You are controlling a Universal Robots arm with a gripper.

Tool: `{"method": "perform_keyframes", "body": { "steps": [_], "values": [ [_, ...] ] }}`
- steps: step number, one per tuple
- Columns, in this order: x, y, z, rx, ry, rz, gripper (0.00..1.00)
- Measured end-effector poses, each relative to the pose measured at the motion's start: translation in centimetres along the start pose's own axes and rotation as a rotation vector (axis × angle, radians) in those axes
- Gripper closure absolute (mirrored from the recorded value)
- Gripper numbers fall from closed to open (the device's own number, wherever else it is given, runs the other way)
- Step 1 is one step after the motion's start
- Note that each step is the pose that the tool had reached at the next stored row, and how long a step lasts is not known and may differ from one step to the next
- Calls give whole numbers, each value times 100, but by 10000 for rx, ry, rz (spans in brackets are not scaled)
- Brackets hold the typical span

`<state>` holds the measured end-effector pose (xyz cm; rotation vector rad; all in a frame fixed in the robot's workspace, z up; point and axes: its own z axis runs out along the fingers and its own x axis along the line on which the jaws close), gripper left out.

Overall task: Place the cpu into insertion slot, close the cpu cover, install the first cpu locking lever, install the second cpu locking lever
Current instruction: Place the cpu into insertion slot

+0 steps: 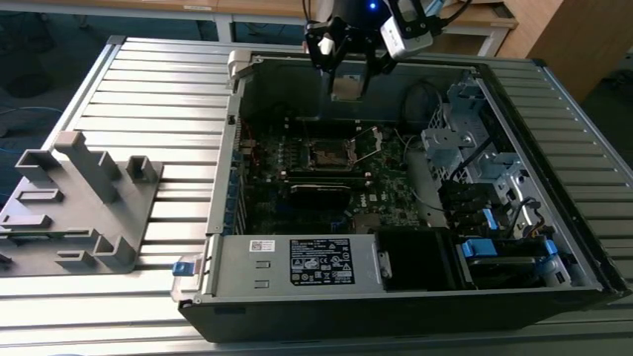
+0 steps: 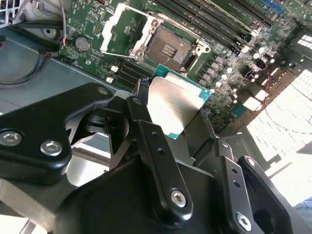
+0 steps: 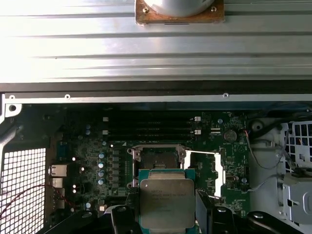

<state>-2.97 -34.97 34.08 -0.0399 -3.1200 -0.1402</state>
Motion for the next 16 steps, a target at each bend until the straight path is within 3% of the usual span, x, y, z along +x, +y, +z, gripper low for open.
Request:
{"method": "perform_keyframes", "body": {
  "steps": [6, 16],
  "values": [
    [-2, -7, 82, 0, 0, 0, 46],
    [-2, -10, 108, -1, -1, 0, 46]
  ]
}}
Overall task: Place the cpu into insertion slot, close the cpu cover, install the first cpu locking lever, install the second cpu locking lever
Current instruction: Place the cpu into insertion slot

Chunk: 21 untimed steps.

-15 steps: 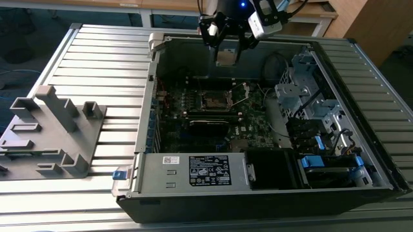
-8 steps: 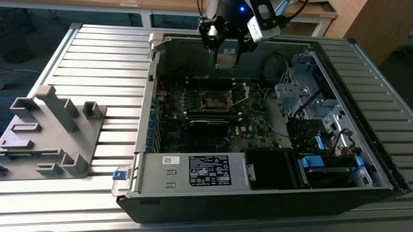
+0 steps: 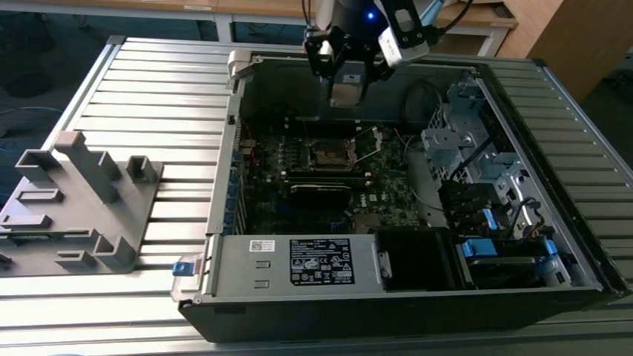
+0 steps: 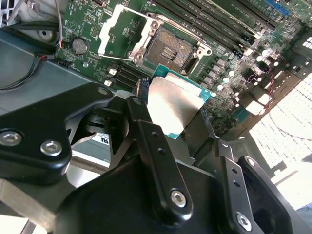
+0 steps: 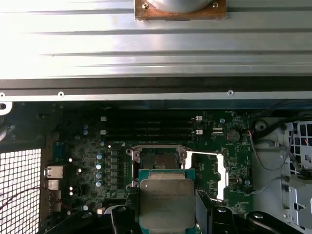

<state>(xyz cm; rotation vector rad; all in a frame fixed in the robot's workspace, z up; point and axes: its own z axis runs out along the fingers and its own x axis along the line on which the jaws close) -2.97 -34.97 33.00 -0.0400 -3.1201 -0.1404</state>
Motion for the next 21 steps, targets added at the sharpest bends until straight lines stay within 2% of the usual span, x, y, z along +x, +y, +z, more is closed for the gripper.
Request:
{"method": "perform_keyframes", "body": {
  "steps": [21],
  "values": [
    [-2, -11, 121, -1, 0, 0, 46]
  ]
}}
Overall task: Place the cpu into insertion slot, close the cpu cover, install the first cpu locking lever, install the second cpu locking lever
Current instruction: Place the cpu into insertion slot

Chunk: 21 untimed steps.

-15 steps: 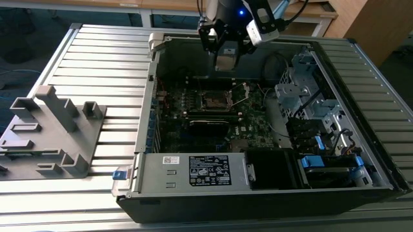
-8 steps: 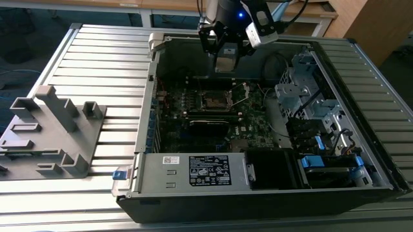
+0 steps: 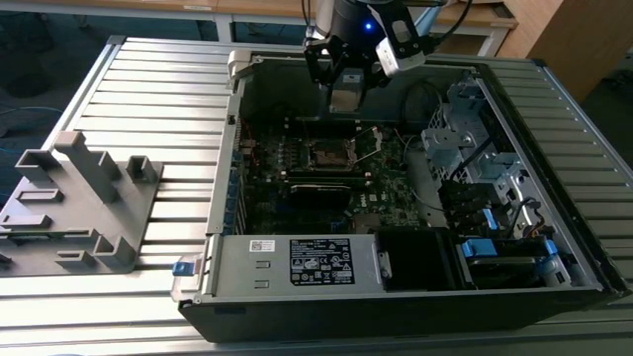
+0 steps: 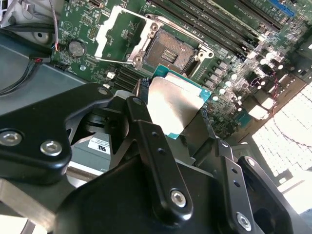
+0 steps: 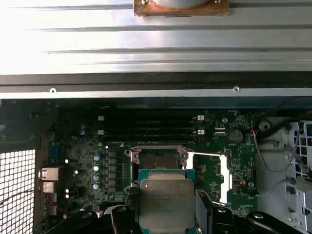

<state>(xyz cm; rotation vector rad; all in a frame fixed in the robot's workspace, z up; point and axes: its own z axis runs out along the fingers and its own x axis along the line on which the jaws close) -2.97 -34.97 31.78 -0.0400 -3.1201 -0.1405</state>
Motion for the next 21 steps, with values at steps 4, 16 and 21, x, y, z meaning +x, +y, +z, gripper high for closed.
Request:
{"method": "perform_keyframes", "body": {
  "steps": [4, 16, 21],
  "values": [
    [-1, -2, 28, 2, 1, 0, 46],
    [-1, -4, 41, 2, 1, 0, 46],
    [-1, -6, 70, 1, 1, -1, 46]
  ]
}}
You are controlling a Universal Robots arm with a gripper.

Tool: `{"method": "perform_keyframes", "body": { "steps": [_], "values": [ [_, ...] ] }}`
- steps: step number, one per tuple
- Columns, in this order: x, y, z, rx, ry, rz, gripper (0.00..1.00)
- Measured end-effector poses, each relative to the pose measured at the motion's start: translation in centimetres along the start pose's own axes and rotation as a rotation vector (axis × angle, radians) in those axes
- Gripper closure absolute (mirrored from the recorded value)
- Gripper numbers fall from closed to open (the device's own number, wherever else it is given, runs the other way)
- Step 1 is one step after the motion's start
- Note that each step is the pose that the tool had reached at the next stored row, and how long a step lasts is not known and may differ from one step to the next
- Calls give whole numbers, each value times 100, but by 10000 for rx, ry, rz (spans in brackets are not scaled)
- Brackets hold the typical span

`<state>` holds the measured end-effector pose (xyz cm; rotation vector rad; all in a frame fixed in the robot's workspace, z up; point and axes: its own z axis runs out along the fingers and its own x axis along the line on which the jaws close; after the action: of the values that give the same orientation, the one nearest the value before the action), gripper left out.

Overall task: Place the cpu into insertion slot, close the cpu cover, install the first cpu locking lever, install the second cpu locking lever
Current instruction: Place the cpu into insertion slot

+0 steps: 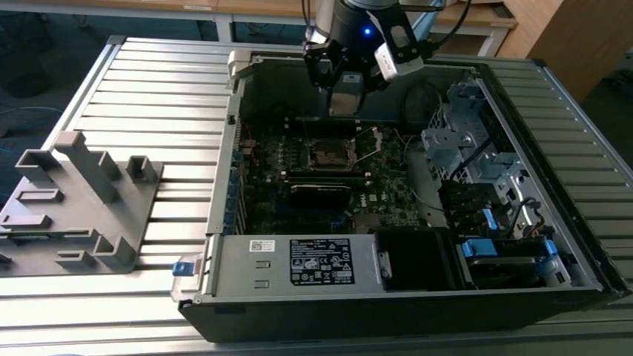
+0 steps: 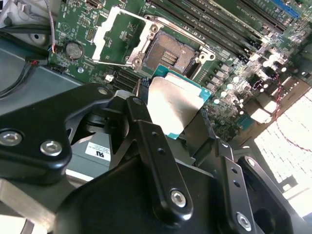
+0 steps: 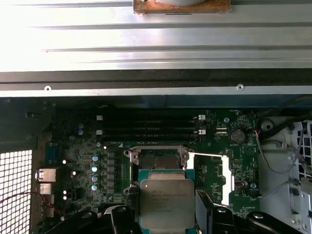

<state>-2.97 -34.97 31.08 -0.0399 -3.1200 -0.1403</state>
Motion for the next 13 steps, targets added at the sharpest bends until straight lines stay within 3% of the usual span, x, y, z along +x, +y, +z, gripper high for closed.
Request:
{"method": "perform_keyframes", "body": {
  "steps": [4, 13],
  "values": [
    [-1, -4, 46, 0, 0, 1, 46],
    [-1, -5, 57, 1, 0, 1, 46]
  ]
}}
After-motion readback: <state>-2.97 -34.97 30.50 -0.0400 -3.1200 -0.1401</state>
